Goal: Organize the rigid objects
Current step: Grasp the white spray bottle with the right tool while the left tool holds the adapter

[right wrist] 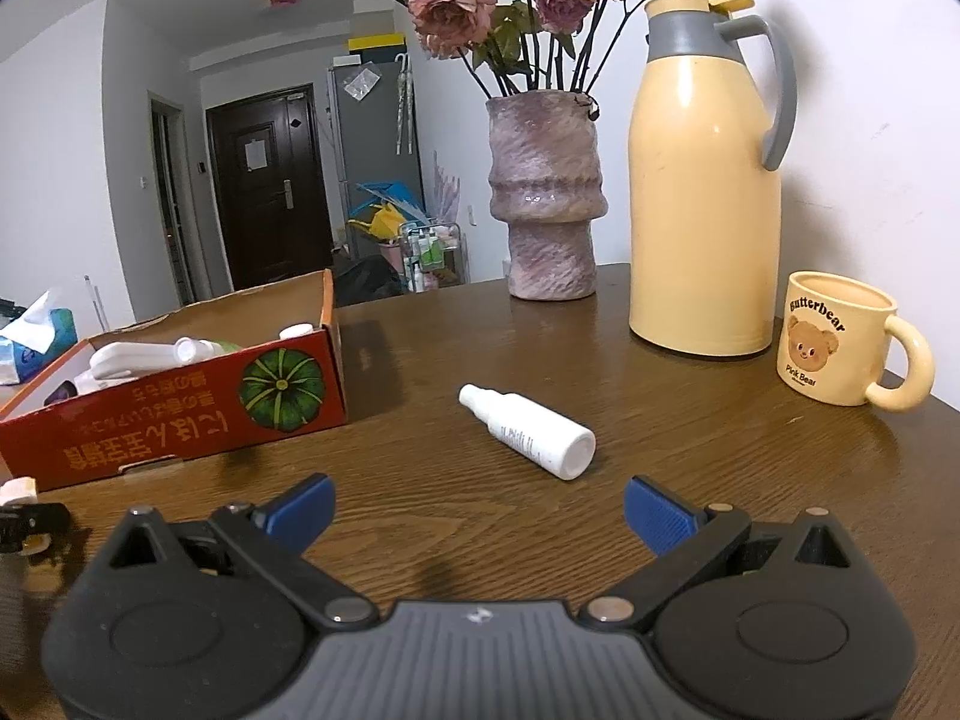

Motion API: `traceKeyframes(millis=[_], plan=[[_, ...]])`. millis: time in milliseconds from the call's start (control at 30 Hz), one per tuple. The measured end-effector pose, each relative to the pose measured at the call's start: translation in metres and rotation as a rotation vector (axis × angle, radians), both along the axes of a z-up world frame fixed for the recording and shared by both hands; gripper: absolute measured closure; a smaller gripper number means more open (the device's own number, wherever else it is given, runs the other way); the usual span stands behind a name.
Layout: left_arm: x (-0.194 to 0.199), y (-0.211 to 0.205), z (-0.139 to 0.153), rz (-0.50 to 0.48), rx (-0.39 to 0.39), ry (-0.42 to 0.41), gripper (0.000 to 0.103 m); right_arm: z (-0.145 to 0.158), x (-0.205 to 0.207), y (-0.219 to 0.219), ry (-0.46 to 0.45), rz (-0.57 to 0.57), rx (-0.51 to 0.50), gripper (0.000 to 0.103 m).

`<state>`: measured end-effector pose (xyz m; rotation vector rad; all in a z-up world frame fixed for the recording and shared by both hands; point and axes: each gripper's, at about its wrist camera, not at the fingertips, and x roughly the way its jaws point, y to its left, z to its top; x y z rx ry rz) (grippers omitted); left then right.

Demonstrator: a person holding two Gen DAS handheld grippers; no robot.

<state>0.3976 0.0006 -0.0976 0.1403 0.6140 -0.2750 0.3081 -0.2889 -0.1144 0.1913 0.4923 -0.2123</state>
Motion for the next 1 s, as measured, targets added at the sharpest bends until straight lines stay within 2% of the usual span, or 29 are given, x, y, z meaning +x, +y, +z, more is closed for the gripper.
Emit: traceKeyframes(millis=[533,833,1000], plan=[[-0.029,-0.014,0.019,0.080,-0.063,-0.037,0.044,0.006,-0.005,0.000,-0.054,0.036,-0.006,0.000],[-0.043,-0.021,0.032,0.160,-0.106,-0.043,0.044,0.006,0.005,-0.020,-0.047,0.024,-0.087,0.000],[-0.047,-0.029,0.036,0.206,-0.109,-0.053,0.044,0.000,0.023,-0.039,0.017,0.026,-0.163,0.001]])
